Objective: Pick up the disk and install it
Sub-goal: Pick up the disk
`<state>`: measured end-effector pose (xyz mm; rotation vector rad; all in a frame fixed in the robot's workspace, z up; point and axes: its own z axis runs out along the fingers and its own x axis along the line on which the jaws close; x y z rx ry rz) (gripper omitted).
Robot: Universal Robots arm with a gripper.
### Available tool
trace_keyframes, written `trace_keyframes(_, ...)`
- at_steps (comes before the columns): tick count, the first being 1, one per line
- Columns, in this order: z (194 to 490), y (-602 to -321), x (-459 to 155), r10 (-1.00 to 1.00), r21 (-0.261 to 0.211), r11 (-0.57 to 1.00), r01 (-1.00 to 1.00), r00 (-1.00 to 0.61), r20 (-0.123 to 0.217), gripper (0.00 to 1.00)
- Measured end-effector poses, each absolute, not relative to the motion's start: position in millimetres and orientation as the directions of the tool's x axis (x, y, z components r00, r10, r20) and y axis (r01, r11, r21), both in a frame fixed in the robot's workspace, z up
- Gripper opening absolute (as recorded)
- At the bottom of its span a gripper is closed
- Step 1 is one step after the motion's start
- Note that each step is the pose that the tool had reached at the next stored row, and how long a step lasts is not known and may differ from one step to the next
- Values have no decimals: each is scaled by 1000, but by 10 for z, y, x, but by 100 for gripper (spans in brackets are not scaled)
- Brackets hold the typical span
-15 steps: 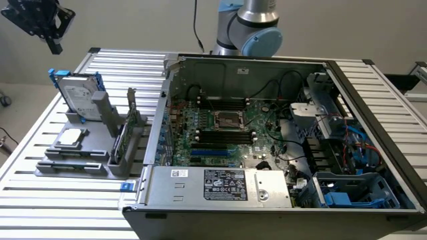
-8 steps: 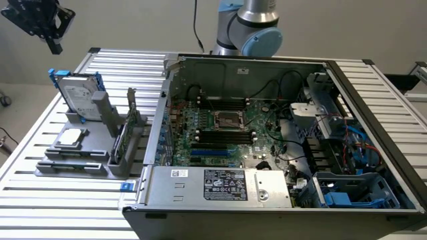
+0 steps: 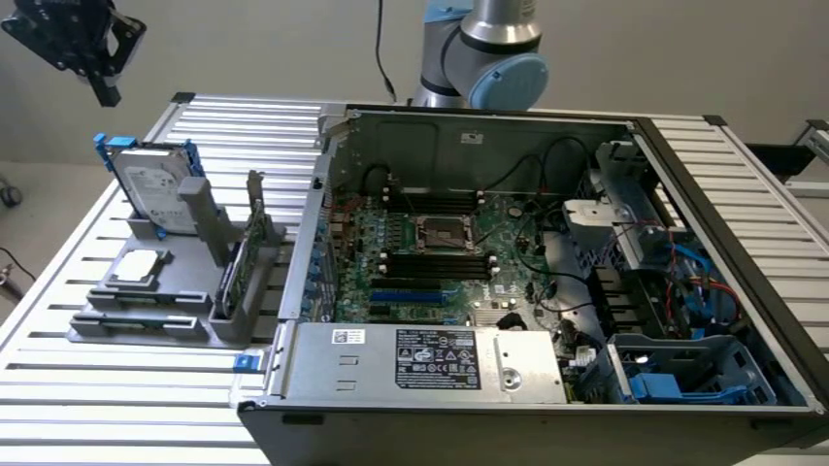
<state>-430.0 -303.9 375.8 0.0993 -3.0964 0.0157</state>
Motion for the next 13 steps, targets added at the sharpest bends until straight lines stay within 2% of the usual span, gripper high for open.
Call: trace_keyframes(13,3720,-3039,-4300,-292,-9,956,-293,-955,44,11)
